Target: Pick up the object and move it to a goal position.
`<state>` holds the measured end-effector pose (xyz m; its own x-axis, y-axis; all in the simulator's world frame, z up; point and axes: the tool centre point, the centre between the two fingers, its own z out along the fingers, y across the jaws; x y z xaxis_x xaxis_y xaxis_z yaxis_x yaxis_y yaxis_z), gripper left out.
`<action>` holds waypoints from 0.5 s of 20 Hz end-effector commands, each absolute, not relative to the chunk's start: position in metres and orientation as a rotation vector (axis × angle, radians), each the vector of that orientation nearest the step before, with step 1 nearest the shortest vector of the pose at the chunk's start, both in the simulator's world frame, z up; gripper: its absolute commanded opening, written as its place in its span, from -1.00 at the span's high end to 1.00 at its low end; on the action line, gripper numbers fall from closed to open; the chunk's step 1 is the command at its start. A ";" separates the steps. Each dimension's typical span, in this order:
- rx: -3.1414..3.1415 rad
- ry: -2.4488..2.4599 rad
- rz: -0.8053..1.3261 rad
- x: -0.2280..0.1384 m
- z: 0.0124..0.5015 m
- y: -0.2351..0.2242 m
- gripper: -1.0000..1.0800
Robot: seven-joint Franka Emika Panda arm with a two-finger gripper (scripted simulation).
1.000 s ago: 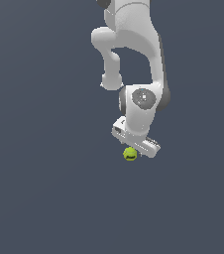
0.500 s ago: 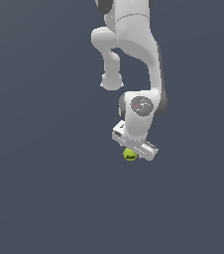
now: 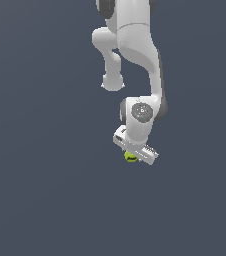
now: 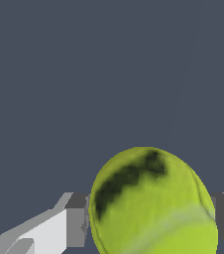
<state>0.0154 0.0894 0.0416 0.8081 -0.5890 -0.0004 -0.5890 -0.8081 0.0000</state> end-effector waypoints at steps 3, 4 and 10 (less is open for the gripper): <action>-2.987 0.974 0.000 0.016 0.041 0.089 1.00; -2.987 0.974 0.000 0.016 0.041 0.089 1.00; -2.987 0.973 0.000 0.015 0.042 0.089 1.00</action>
